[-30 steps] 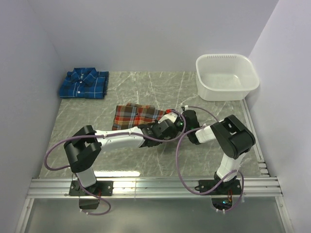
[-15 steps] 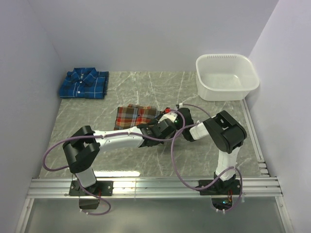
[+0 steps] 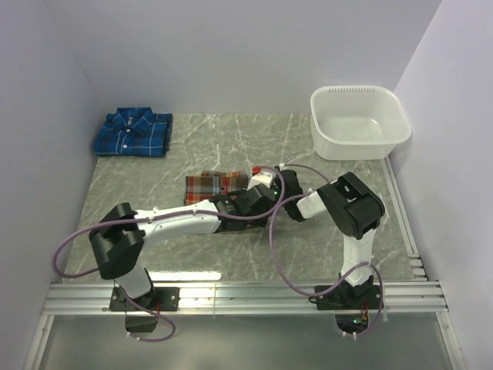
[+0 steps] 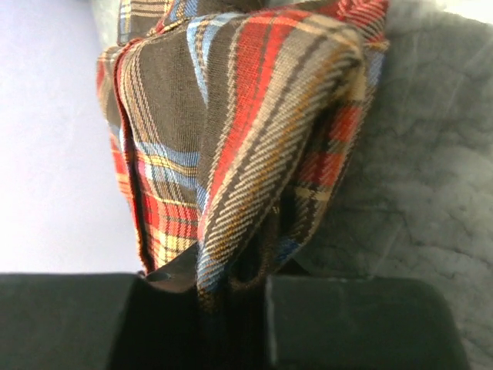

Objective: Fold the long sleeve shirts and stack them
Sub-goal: Fold the shirt

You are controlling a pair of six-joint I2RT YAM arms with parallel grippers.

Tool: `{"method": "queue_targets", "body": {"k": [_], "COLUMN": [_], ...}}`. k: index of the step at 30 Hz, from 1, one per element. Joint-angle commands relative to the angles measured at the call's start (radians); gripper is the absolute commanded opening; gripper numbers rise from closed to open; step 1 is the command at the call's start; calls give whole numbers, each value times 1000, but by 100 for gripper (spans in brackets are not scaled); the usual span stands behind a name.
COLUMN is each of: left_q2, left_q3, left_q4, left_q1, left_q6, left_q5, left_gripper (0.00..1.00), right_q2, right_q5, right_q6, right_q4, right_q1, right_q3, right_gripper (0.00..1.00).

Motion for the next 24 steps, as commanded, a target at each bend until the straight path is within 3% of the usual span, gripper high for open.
{"method": "queue_targets", "body": {"k": [1, 6, 10, 19, 24], "left_q2": [-134, -296, -371, -505, -571], "left_q3": [12, 1, -5, -99, -149], "left_q4": [-21, -73, -135, -158, -120], "left_q1": [34, 175, 388, 764, 832], "left_q6": [-93, -95, -38, 111, 109], "left_q5": [-18, 73, 138, 294, 302], "left_gripper": [58, 69, 73, 74, 74], "right_q2": [-48, -89, -129, -175, -103], "right_q5": [8, -21, 0, 292, 473], "right_q6": [-156, -369, -572, -1117, -1235], "right_q4": [-131, -367, -647, -1341, -1542], "right_q1": [-16, -44, -55, -85, -111], "right_q3": [56, 121, 249, 678, 897], "right_gripper": [0, 0, 0, 0, 0]}}
